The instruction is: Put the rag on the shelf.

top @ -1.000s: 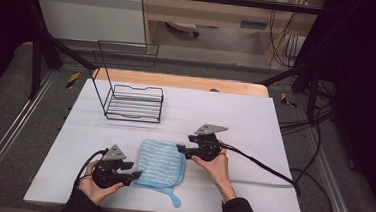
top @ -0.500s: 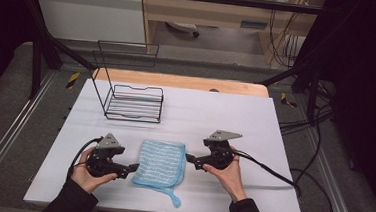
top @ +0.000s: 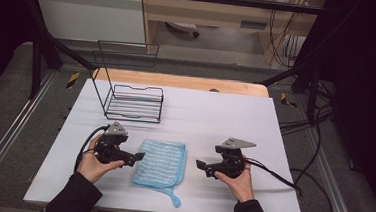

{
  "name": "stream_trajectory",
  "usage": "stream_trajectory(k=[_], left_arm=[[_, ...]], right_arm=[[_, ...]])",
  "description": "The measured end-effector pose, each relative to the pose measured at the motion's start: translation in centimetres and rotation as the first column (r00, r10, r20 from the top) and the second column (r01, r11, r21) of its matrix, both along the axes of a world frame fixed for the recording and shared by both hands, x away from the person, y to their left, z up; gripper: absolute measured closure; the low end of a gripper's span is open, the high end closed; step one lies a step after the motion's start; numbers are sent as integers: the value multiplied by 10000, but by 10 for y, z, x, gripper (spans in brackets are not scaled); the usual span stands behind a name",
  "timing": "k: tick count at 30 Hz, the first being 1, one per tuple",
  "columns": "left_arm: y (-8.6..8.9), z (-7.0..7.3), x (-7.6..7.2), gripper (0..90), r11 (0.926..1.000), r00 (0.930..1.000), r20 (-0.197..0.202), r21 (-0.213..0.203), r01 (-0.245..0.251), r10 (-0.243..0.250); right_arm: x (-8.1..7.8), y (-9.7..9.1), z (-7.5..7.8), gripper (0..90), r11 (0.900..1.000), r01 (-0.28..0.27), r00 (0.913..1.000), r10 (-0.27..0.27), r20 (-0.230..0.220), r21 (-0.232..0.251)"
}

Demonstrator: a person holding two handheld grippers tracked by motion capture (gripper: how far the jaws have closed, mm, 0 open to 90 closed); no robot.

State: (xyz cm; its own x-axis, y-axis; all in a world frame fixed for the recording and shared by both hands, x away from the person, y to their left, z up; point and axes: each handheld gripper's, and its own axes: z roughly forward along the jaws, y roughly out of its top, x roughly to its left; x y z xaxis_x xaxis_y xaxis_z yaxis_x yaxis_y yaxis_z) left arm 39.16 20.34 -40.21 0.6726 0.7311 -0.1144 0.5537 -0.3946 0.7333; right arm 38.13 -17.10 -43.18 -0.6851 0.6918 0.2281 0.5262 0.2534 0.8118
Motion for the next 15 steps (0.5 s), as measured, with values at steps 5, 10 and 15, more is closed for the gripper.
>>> stream_trajectory(k=[5,10,15], left_arm=[[-8,-3,15,104,9998,9994,296,90,-203,200],[-13,-13,30,152,9980,9984,97,292,-559,557],[-13,-26,42,228,9934,9939,-232,431,-1065,1076]], right_arm=[[-1,-1,-3,26,9999,110,9999,-110,-75,-15],[-1,1,-5,26,9999,68,9999,-69,-133,-111],[0,2,-7,27,9998,41,9999,-43,-130,-184]])
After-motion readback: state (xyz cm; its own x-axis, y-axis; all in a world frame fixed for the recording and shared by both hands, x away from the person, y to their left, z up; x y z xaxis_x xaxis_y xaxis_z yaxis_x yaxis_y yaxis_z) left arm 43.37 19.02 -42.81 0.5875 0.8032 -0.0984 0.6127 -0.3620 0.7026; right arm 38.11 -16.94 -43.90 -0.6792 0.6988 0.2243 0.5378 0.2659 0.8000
